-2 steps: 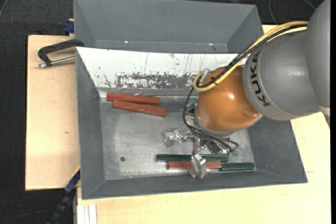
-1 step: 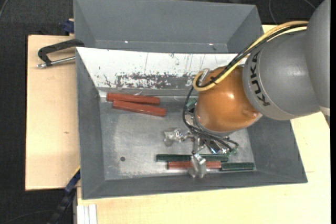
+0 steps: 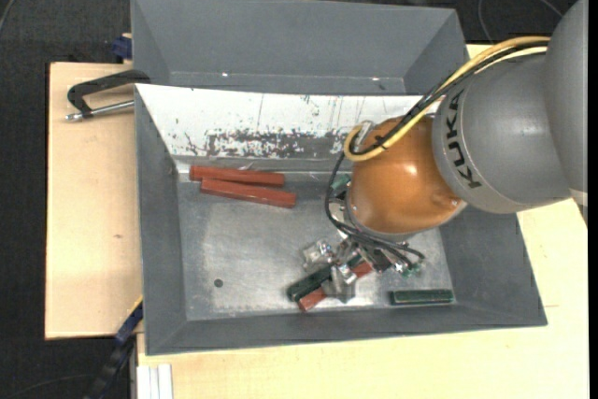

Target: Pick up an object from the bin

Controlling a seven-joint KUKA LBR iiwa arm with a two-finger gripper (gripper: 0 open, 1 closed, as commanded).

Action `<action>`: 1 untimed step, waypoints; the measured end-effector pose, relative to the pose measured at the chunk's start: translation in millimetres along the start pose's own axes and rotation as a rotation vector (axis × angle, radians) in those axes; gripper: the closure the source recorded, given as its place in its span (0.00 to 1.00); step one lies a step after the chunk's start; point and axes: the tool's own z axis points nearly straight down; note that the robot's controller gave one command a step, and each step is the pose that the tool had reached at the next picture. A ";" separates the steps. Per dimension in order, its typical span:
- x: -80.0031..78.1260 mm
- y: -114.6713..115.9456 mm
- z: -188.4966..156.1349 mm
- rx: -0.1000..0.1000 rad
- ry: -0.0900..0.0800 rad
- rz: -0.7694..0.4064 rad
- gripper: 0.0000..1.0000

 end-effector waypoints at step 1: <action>-3.4 -0.8 -103.5 0.004 -0.008 0.001 1.00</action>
Offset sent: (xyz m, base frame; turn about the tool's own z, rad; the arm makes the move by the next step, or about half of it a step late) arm -0.0001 0.0000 0.0986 0.0000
